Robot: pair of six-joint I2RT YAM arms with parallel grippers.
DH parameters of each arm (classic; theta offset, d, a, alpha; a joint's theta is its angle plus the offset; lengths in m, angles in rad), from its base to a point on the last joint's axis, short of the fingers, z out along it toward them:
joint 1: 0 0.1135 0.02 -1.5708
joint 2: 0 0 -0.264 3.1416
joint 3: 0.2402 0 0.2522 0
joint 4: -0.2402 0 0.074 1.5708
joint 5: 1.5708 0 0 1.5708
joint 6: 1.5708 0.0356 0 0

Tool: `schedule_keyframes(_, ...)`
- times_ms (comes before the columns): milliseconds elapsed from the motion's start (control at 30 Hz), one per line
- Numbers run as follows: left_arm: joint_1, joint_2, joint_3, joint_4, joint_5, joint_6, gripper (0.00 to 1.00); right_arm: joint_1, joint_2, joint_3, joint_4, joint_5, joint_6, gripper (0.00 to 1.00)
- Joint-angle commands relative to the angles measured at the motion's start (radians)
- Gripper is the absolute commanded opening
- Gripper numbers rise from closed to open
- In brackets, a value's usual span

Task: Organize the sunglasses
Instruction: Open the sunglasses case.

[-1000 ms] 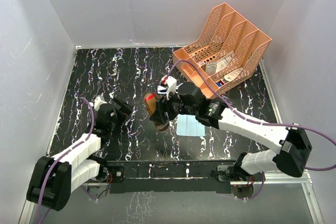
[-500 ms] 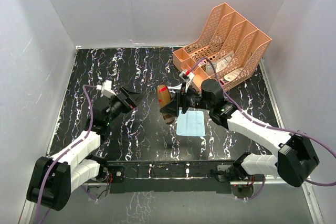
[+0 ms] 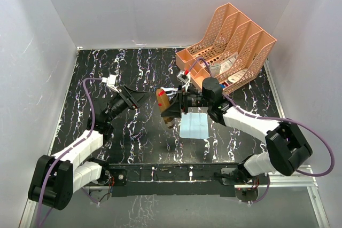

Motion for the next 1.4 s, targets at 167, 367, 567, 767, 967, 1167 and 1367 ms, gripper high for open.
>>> schedule_keyframes(167, 0.002, 0.059, 0.009, 0.411, 0.174, -0.115, 0.99, -0.008, 0.015, 0.089, 0.091, -0.085, -0.008, 0.0)
schedule_keyframes(367, 0.002, 0.06, 0.025, 0.407, 0.2, -0.084, 0.99, -0.025, 0.043, 0.131, 0.101, -0.11, -0.002, 0.0)
schedule_keyframes(567, 0.001, 0.035, 0.052, 0.366, 0.246, -0.029, 0.99, -0.039, 0.075, 0.176, 0.101, -0.135, 0.002, 0.0)
schedule_keyframes(767, 0.0, 0.069, 0.052, 0.424, 0.268, -0.047, 0.99, -0.047, 0.093, 0.22, 0.099, -0.162, 0.012, 0.0)
schedule_keyframes(967, -0.002, 0.148, 0.056, 0.591, 0.316, -0.13, 0.99, -0.048, 0.104, 0.237, 0.08, -0.175, 0.011, 0.0)
schedule_keyframes(1167, -0.02, 0.188, 0.085, 0.638, 0.351, -0.131, 0.99, -0.048, 0.105, 0.247, 0.05, -0.176, 0.002, 0.0)
schedule_keyframes(1367, -0.029, 0.153, 0.122, 0.503, 0.371, -0.038, 0.99, -0.048, 0.109, 0.256, 0.023, -0.19, -0.008, 0.0)
